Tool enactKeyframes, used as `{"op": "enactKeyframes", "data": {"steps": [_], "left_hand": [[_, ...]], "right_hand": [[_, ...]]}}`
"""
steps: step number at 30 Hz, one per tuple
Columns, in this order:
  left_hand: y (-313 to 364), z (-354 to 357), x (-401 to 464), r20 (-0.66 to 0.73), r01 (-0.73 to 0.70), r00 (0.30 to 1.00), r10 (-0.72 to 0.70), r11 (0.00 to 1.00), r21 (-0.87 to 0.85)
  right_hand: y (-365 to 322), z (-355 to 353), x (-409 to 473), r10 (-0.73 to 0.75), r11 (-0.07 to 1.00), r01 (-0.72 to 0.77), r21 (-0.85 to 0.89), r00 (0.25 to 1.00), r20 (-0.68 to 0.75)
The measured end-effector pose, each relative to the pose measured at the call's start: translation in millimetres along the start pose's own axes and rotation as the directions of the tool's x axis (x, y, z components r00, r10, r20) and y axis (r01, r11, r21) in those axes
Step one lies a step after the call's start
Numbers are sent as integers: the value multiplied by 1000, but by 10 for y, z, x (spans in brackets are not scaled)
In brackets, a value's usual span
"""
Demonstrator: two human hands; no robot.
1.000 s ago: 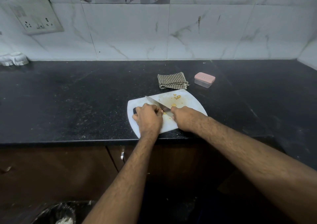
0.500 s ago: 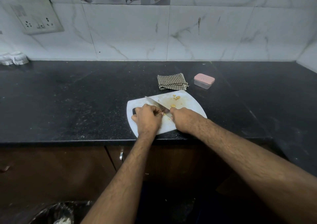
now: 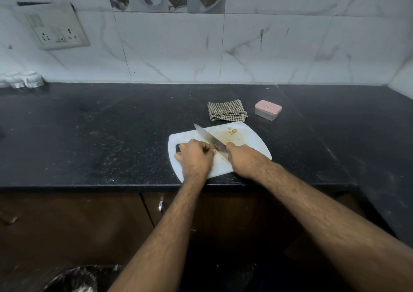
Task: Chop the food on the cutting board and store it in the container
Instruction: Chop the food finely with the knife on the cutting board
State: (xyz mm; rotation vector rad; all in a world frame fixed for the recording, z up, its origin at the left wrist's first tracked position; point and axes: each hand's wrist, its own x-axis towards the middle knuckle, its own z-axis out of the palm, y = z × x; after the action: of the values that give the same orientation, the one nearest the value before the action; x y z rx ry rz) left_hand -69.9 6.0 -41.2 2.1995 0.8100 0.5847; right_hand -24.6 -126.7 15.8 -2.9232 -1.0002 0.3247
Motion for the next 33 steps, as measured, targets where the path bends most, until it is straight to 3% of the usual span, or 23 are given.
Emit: {"op": "enactKeyframes", "data": {"steps": [23,33], "left_hand": [[32,-9,-11,-9,-12,1000,13,1000,28],[37,-10,-19,-16,-18,1000,19,999,35]], "right_hand": [[-88,23,-24,8,1000,-9,-28,1000,-29],[-165,-70,44,25,997,-20,-74,997,66]]}}
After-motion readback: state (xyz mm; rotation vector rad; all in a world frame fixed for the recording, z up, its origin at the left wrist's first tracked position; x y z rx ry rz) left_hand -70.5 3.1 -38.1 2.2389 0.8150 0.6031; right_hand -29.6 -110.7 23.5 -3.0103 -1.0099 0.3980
